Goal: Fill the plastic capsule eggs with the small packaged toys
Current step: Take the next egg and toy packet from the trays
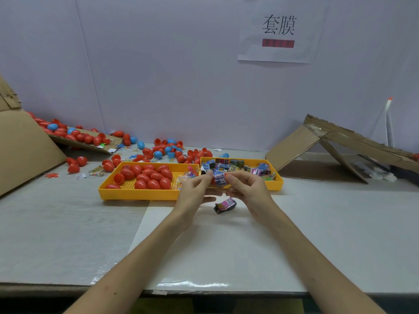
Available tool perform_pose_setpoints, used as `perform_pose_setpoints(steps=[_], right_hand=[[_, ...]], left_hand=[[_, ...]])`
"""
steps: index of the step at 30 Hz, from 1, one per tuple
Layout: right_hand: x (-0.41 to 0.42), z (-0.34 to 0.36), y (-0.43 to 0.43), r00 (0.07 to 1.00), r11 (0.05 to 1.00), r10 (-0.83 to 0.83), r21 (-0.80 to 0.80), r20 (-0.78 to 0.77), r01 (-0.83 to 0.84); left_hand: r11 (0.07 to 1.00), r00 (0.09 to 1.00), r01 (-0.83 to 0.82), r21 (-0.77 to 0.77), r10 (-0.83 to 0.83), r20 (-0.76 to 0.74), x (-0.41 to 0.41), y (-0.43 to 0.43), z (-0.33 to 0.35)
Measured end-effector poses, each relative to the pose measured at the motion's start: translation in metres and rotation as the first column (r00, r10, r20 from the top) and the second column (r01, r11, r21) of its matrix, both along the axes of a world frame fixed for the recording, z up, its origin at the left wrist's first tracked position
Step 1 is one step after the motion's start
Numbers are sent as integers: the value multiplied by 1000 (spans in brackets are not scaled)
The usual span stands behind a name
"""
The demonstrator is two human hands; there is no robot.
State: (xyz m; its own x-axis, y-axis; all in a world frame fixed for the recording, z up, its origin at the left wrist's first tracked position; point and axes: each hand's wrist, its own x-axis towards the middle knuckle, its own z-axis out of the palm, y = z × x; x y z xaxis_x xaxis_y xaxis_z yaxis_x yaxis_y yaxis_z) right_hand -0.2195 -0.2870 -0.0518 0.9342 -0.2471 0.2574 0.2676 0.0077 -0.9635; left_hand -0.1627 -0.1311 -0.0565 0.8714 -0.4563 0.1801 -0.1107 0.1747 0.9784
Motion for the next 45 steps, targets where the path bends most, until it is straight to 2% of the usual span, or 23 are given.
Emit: perform_pose_setpoints(steps=[3,9,21,31,38,45], right_hand=[[0,0,0,1000,1000,-10,13,-10,11],[0,-1,0,1000,1000,5,-3,-18,-5],[1,-2,-1,999,1000,11,7,-33,-11],[1,0,-1,998,999,-9,51,-55,12],[0,3,0,992,987,83,146,-93,-69],[-1,4,0,995,996,30,90,-99,-22]], left_hand=[[998,1000,2,-65,-2,12,0,1,1],[998,997,25,-64,-20,76,0,3,1],[984,989,130,-121,-138,-60,2,5,3],[991,996,88,-97,-86,29,3,3,-1],[993,996,-1,-119,11,85,7,3,-4],[997,990,32,-65,-23,140,5,2,-3]])
